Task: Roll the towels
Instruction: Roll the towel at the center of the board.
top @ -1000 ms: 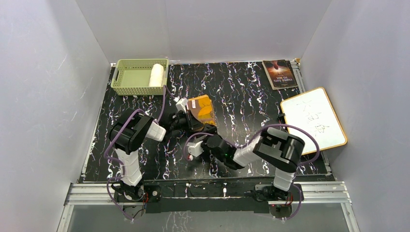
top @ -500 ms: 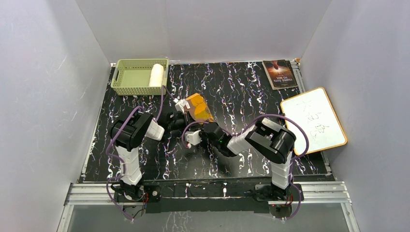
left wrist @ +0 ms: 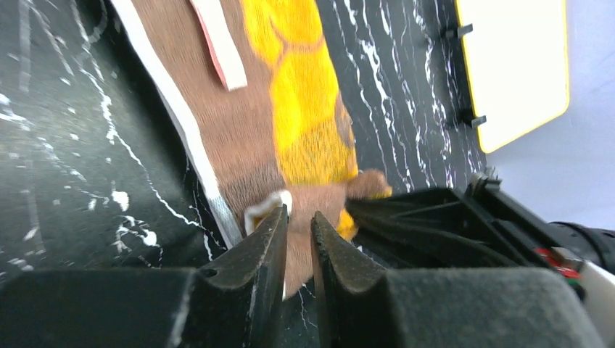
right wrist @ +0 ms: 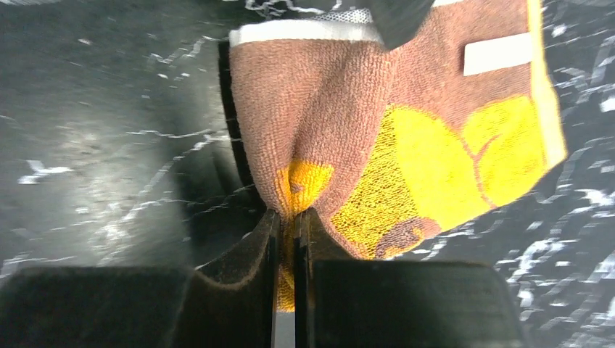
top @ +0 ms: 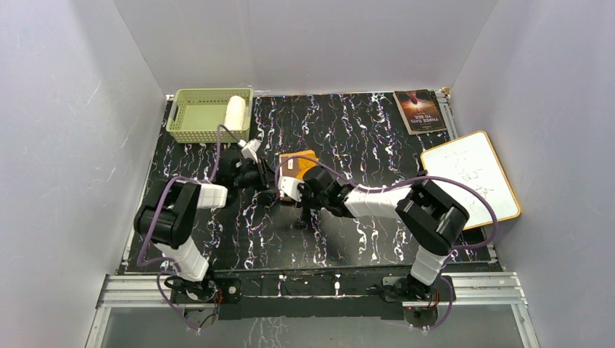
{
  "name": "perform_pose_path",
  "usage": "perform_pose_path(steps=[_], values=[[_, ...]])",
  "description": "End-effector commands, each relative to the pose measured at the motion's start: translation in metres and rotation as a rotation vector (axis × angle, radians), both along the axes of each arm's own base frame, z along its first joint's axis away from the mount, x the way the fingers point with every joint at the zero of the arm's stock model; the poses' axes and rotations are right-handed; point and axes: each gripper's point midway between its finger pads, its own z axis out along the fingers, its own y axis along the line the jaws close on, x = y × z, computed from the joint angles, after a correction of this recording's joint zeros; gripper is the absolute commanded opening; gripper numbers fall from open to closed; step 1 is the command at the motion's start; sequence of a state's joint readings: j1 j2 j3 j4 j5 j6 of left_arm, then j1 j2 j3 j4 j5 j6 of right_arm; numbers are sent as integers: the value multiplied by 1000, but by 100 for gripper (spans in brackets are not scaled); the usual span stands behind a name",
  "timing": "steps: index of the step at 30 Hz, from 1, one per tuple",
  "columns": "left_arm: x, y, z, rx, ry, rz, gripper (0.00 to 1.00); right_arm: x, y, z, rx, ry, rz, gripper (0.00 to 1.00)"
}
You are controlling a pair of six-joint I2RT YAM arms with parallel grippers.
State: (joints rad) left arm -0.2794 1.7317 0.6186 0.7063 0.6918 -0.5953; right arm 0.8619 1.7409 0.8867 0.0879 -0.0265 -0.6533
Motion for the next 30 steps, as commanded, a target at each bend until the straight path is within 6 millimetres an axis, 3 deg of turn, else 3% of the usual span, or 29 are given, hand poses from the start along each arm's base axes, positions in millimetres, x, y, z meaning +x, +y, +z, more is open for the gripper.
perform_pose_path(steps=[1, 6, 9, 14, 23, 30], values=[[0, 14, 22, 38, -48, 46, 19, -55, -3, 1, 56, 393, -140, 0], [-8, 18, 39, 27, -67, 75, 20, -79, 10, 28, 175, 534, -207, 0], [-13, 23, 60, 34, -107, 90, 21, -91, 26, 46, 235, 648, -210, 0], [-21, 30, 75, 69, -130, 100, 23, -94, 53, 66, 303, 812, -245, 0], [-35, 35, 88, 46, -125, 127, 24, -83, 68, 35, 299, 1200, -303, 0], [-45, 39, 90, 51, -117, 141, 25, -86, 82, 35, 389, 1423, -221, 0]])
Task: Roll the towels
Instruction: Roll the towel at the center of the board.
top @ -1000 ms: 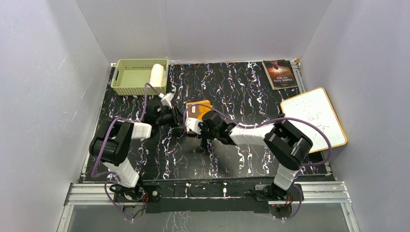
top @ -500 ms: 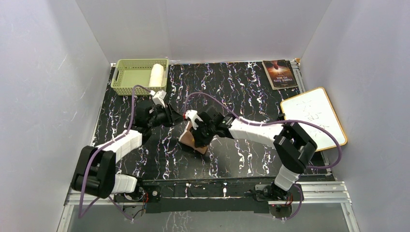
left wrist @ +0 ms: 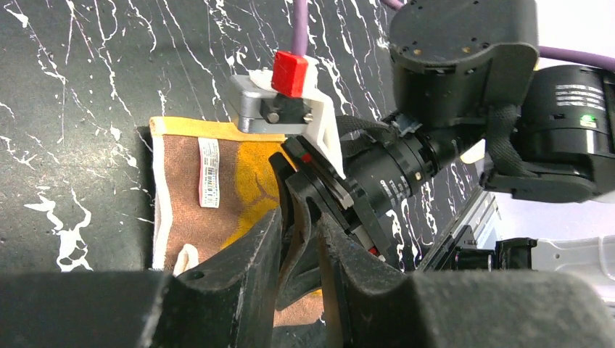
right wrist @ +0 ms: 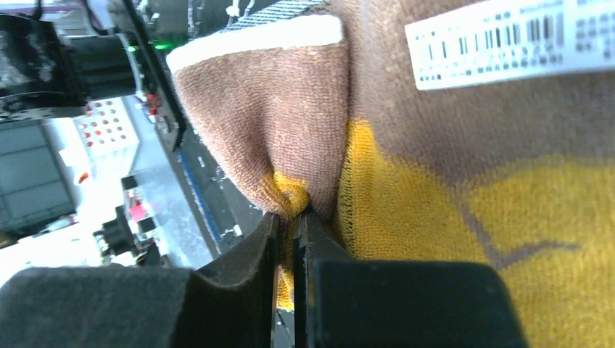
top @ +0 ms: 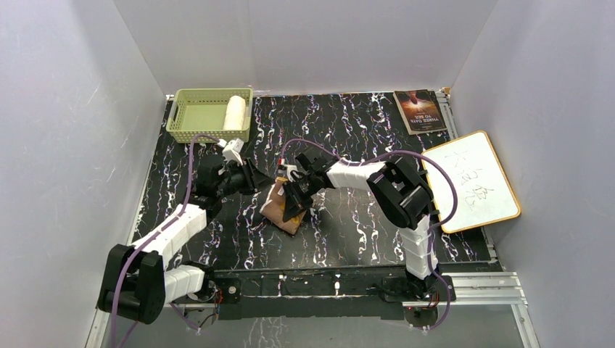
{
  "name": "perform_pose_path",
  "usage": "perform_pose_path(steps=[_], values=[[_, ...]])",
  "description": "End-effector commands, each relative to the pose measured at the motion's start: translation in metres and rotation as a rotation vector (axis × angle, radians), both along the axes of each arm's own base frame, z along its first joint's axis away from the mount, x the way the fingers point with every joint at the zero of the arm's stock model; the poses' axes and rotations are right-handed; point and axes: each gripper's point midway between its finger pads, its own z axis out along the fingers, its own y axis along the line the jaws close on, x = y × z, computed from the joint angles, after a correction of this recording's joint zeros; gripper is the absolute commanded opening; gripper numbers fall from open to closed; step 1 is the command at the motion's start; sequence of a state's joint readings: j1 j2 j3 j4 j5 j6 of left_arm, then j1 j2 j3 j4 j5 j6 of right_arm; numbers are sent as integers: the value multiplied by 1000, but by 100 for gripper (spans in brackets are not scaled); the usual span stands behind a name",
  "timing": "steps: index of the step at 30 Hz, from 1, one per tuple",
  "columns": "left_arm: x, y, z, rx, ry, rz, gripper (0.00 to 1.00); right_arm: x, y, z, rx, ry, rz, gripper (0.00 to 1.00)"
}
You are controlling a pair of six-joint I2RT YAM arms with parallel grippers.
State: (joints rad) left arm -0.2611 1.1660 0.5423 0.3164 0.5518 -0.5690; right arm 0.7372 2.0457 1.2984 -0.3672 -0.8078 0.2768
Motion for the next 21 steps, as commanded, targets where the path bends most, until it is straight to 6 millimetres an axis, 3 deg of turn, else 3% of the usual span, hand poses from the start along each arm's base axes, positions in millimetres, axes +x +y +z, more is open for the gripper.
perform_pose_path(steps=[1, 5, 8, 13, 16, 21], values=[[-10, 3, 1, -4, 19, 6, 25, -4, 23, 33, 187, 126, 33, 0], [-15, -2, 1, -32, 31, -23, 25, 5, 20, 39, 250, 244, -15, 0], [-19, -4, -5, -47, 50, -38, 25, 18, 12, 30, 260, 325, -74, 0], [-23, -6, -17, -63, 73, -44, 24, 35, -2, -5, 204, 437, -168, 0], [-24, -8, -26, -75, 91, -54, 19, 36, -6, -27, 134, 455, -201, 0], [-22, -17, -41, -137, 127, -83, 12, 34, -9, -45, 81, 466, -221, 0]])
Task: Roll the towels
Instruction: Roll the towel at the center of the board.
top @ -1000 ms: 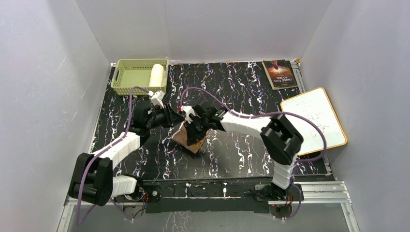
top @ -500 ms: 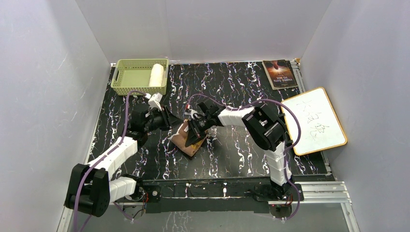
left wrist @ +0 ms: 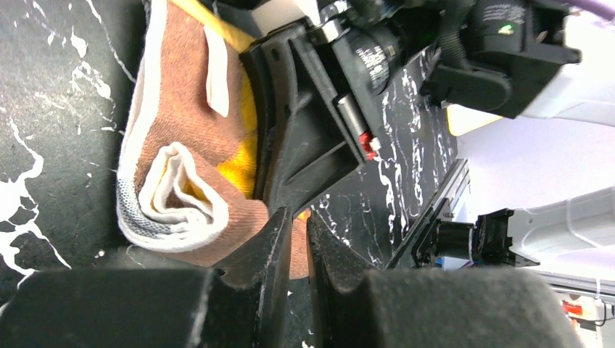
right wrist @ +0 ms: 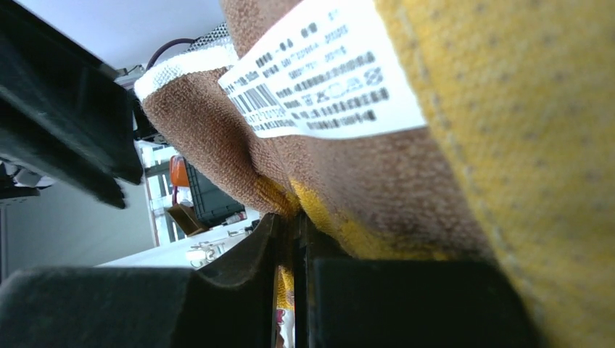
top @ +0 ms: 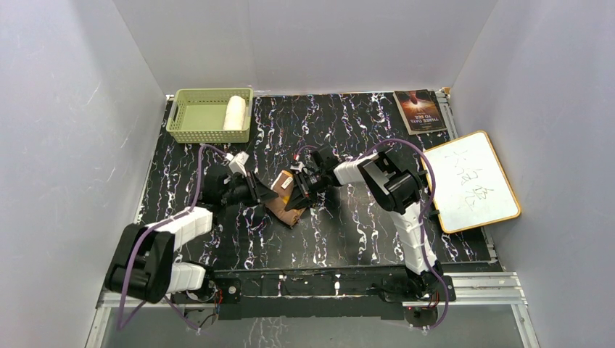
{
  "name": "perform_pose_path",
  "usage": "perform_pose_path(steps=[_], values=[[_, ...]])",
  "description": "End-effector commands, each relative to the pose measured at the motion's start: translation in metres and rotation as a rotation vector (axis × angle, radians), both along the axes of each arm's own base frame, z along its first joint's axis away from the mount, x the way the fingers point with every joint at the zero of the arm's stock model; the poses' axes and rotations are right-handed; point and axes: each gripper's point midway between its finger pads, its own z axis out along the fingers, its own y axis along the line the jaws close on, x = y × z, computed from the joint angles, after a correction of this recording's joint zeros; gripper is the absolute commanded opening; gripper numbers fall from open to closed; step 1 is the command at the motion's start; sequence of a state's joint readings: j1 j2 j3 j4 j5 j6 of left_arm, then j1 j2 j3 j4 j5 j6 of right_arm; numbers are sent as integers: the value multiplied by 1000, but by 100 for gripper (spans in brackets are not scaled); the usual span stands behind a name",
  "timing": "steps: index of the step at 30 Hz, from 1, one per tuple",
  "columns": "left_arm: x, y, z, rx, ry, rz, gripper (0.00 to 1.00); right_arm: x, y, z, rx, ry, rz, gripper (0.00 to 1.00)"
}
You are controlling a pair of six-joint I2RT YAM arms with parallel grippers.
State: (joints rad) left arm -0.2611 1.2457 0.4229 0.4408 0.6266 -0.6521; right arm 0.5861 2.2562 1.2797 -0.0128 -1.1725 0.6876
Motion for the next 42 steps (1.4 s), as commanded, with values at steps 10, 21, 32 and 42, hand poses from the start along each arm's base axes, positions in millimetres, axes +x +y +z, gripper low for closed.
perform_pose_path(steps=[10, 21, 32, 42], values=[[38, 5, -54, 74, 20, 86, 10, -1, -10, -46, -176, 23, -37, 0], [41, 26, -93, 195, 78, 190, 12, 54, -23, -24, -399, -417, -98, 36], [33, 19, -104, 220, 94, 155, 11, 66, -1, 123, -361, -1361, -146, 68], [32, 9, -110, 214, 113, 107, 12, -5, 20, 102, -184, -1731, 245, 60]])
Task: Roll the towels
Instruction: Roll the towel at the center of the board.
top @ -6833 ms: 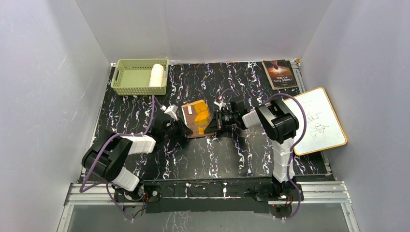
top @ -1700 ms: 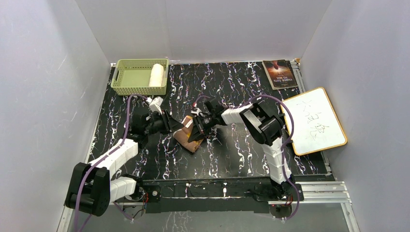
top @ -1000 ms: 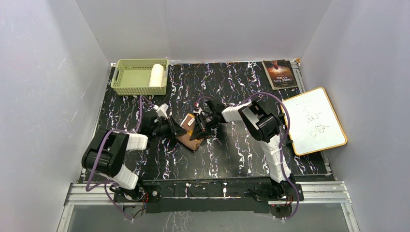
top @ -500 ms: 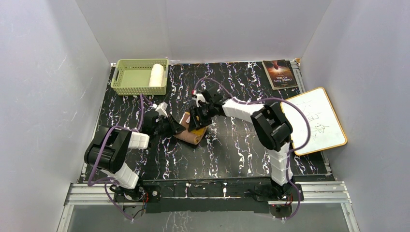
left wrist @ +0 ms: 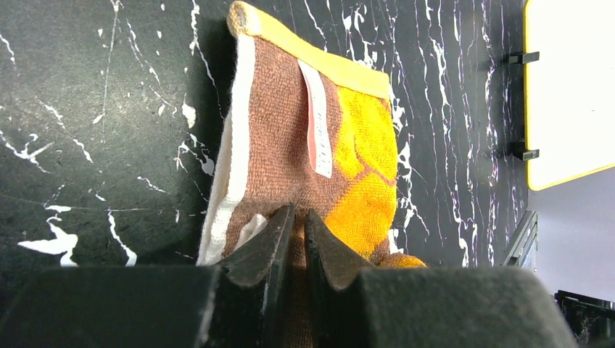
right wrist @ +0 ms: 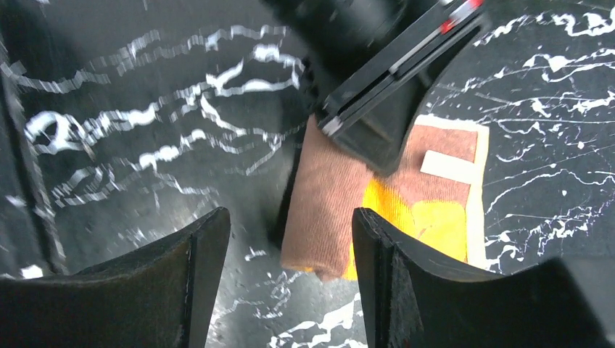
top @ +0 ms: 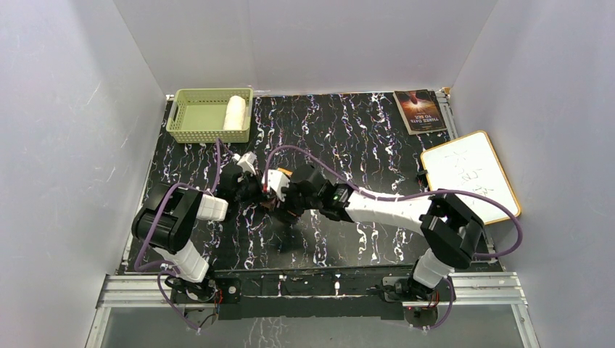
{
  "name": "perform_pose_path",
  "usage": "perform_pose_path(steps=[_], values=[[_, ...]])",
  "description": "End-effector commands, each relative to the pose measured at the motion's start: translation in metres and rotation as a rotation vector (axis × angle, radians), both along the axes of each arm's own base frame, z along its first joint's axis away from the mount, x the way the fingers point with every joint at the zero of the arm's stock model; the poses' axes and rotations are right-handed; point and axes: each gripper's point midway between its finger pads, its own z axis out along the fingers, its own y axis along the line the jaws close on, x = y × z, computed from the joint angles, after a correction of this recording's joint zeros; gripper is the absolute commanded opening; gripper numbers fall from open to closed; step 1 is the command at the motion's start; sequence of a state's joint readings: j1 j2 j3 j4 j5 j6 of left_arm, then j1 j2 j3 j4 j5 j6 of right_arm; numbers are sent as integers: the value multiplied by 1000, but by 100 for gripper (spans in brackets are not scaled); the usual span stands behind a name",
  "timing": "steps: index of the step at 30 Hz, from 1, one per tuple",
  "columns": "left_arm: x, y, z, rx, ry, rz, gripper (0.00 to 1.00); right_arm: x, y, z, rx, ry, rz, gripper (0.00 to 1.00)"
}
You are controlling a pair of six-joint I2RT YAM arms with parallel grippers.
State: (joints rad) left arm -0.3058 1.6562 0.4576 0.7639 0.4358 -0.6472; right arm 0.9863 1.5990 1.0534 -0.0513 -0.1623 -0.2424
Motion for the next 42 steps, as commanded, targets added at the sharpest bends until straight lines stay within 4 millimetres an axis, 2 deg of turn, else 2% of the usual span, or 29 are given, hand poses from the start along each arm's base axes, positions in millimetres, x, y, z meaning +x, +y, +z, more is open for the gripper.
perform_pose_path(steps=[1, 7, 18, 19, 26, 31, 35, 39, 42], values=[[-17, 10, -36, 97, 100, -12, 12, 5, 1, -6, -73, -204, 136, 60], [-17, 9, -35, 99, 101, -27, 12, 4, -1, -34, -184, -288, 224, 60], [-16, 6, -39, 98, 113, -44, 12, 4, 8, -56, -223, -300, 271, 55], [-17, 6, -40, 98, 115, -47, 12, 6, 7, -67, -243, -292, 268, 54], [-19, 6, -39, 101, 118, -61, 12, 25, -3, -86, -288, -291, 163, 31], [-17, 4, -35, 101, 110, -73, 11, 34, -18, -103, -304, -223, 84, 20], [-17, 5, -31, 98, 109, -79, 11, 36, -26, -106, -258, -111, 41, 11], [-8, 8, -12, 80, 88, -68, 14, 33, -31, -100, -175, 33, 27, 0], [7, 20, 12, 87, 51, -18, 20, 27, -32, -91, -90, 144, 35, 0]])
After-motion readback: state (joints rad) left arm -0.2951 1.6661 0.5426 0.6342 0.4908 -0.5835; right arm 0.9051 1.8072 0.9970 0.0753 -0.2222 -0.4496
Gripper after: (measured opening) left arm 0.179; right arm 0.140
